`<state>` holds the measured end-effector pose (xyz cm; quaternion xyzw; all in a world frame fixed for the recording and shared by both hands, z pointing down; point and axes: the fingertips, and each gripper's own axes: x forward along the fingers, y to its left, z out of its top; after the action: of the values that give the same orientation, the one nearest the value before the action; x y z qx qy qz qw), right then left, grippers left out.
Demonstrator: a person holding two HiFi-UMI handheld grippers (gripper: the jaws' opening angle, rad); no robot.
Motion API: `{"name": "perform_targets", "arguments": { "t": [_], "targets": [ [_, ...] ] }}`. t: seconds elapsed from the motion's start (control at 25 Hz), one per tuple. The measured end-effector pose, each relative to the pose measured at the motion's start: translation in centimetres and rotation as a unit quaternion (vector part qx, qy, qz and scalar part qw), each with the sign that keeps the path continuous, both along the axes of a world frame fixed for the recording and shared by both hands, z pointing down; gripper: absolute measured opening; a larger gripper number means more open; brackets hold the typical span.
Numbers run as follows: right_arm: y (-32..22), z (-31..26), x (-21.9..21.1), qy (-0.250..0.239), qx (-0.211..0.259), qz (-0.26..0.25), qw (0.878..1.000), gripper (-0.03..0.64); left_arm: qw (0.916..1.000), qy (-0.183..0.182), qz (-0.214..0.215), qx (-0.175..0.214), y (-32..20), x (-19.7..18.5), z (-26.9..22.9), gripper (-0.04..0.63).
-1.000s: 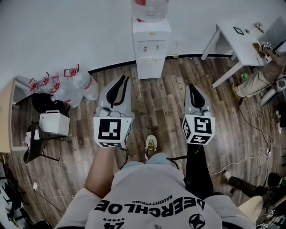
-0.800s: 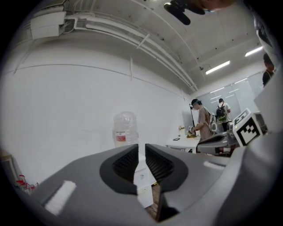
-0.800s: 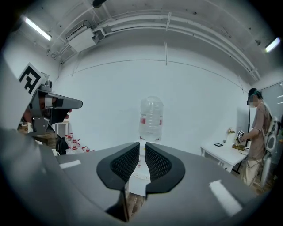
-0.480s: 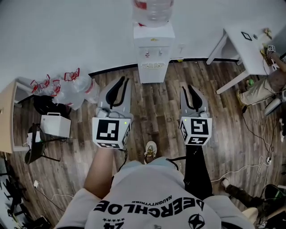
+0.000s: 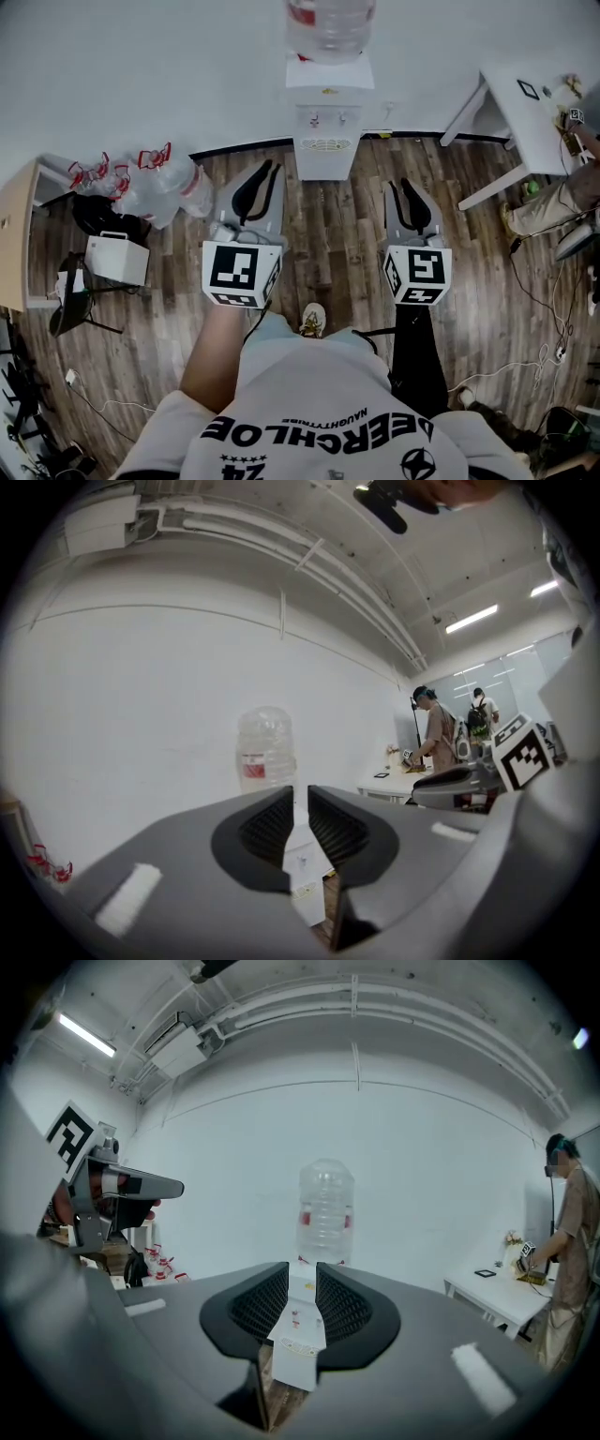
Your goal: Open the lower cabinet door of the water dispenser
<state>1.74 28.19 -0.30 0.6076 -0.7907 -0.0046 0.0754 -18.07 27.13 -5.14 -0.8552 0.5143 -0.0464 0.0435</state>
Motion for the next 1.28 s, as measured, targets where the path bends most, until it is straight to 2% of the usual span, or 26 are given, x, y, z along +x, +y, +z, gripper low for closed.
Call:
{"name": "perform_targets", "arguments": {
  "t": [0.44, 0.68, 1.04, 1.28],
  "targets": [
    [-2.2, -0.8, 0.3, 0.003, 0.010, -0.006, 1.000, 0.071, 1.0000, 0.003, 0.003, 0.008, -2.7, 0.6, -0.8, 0.055],
    [-4.4, -0.7, 0.8, 0.011, 0.018, 0.002, 1.000, 0.071, 0.9992, 0.022, 0.033, 0.005, -5.4, 1.9, -0.2, 0.055],
    [-9.2, 0.2, 2.8, 0.011, 0.010, 0.029, 0.999, 0.071, 0.9971, 0.024, 0.071, 0.009, -12.2, 4.8, 0.2, 0.055],
    [-14.7, -0.3, 3.9, 0.011, 0.002, 0.050, 0.999, 0.071, 0.9947, 0.016, 0.101, 0.010, -19.3, 6.6, -0.8, 0.055]
  ]
}}
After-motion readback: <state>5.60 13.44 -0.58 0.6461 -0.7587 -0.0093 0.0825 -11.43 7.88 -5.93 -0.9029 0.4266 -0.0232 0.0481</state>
